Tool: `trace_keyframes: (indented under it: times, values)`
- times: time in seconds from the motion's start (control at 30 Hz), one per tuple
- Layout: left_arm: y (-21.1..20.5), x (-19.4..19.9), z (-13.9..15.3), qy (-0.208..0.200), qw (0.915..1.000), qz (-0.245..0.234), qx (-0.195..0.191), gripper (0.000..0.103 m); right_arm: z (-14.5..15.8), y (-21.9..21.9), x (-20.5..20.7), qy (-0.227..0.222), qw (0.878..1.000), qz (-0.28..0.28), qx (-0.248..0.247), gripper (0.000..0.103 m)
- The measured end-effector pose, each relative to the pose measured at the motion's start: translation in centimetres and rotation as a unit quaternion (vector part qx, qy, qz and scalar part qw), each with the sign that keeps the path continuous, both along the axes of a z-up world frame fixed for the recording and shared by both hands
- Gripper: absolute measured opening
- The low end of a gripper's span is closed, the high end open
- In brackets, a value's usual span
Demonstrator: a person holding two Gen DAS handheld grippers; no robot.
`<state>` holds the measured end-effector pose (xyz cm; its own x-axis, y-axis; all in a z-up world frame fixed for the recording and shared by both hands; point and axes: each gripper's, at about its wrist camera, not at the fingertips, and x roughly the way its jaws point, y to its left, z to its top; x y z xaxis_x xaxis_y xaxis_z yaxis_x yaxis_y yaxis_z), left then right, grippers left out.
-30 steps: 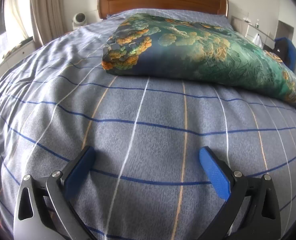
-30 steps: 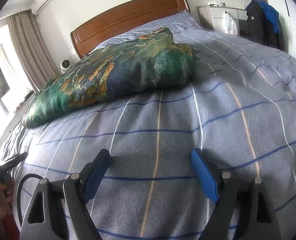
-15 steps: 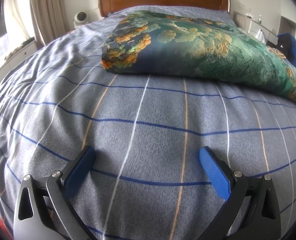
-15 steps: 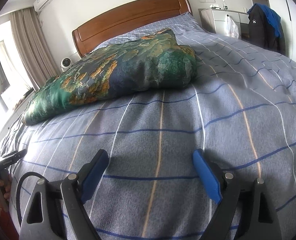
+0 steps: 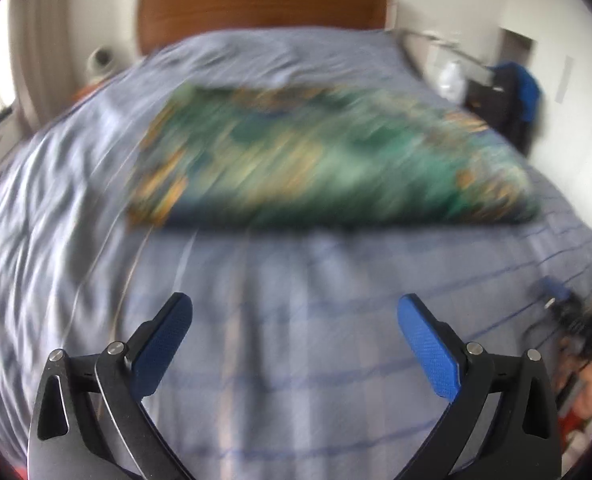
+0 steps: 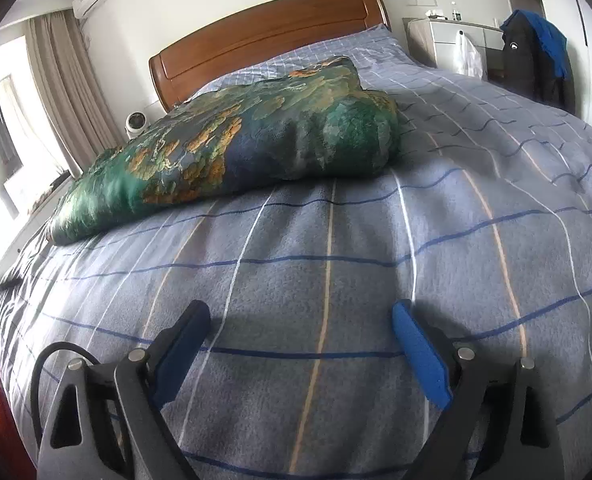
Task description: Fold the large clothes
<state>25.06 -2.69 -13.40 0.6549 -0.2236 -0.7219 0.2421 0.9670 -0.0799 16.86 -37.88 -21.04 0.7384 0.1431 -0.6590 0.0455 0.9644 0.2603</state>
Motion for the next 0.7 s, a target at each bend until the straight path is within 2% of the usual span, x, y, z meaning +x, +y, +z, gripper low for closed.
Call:
trace_keyframes:
  times: [0.07, 0.17, 0.27, 0.33, 0.4, 0.53, 0.7]
  values:
    - [-2.3, 2.5, 1.2, 0.004, 0.9997, -0.023, -0.001, 0.103, 0.0, 0.2, 0.1, 0.002, 1.000, 0.003, -0.002, 0.094]
    - [-5.3, 7.1, 1.0, 0.023, 0.9989, -0.038, 0.018, 0.102, 0.0, 0.2, 0.2, 0.002, 1.000, 0.005, 0.000, 0.095]
    - [-8.0, 13.0, -0.5, 0.051, 0.9958, -0.028, 0.071, 0.102, 0.0, 0.1, 0.1, 0.002, 1.000, 0.005, 0.003, 0.095]
    - [-8.9, 16.7, -1.2, 0.074, 0.9936, -0.013, 0.085, 0.103, 0.0, 0.2, 0.1, 0.004, 1.000, 0.006, 0.002, 0.096]
    - [-9.5, 20.3, -1.1, 0.080, 0.9928, 0.016, 0.088, 0.103, 0.0, 0.2, 0.1, 0.005, 1.000, 0.009, 0.002, 0.097]
    - [-10.7, 25.3, -0.3, 0.077, 0.9921, 0.043, 0.089, 0.102, 0.0, 0.2, 0.3, 0.008, 1.000, 0.015, 0.004, 0.099]
    - [-11.3, 26.7, -0.3, 0.068, 0.9931, 0.050, 0.081, 0.102, 0.0, 0.1, 0.3, 0.010, 1.000, 0.020, 0.007, 0.100]
